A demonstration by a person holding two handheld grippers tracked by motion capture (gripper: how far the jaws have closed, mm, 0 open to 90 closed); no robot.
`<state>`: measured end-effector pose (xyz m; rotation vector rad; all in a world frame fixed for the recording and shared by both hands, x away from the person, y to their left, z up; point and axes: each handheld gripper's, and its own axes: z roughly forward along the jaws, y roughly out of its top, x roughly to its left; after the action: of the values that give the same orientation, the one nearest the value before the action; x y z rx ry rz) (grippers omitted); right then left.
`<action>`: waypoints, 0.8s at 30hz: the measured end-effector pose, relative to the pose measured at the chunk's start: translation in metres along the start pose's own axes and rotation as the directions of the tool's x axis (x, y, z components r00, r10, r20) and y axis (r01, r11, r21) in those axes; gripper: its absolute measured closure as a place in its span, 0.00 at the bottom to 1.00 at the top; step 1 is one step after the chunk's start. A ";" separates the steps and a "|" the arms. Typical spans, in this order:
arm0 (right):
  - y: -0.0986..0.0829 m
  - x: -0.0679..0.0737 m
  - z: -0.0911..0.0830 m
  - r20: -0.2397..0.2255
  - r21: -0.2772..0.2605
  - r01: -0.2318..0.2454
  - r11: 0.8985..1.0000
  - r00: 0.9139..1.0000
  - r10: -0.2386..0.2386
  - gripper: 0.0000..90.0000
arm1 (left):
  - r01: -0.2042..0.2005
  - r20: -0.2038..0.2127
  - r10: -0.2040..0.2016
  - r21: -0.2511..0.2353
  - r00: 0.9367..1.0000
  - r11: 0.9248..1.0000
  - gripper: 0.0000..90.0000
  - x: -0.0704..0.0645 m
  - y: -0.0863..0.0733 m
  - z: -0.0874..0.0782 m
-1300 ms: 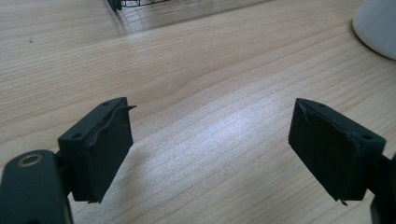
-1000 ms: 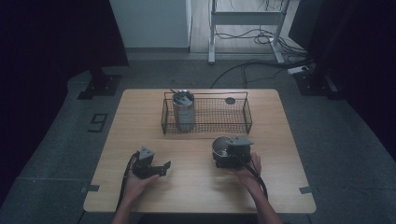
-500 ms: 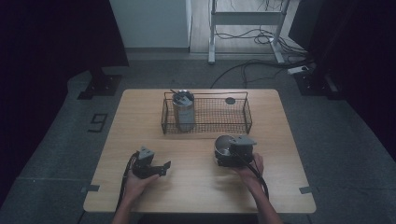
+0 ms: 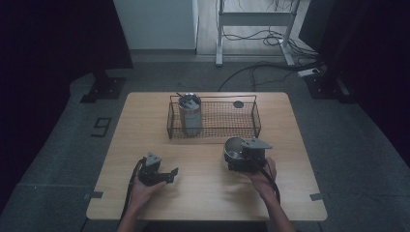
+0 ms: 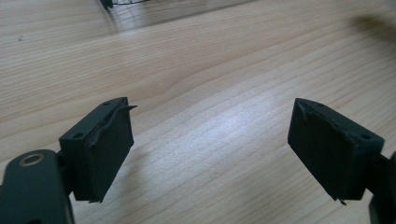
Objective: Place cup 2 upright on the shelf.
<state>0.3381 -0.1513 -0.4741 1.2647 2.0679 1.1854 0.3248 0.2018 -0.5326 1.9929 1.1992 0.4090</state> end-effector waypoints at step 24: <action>0.041 -0.008 -0.014 0.014 -0.005 -0.058 0.998 0.998 0.058 0.07 | -0.076 0.057 0.074 0.044 0.996 0.996 0.16 -0.027 -0.003 0.012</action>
<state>0.3527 -0.1555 -0.4325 1.3352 2.0297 1.2025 0.3164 0.1743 -0.5401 2.0800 1.1117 0.3645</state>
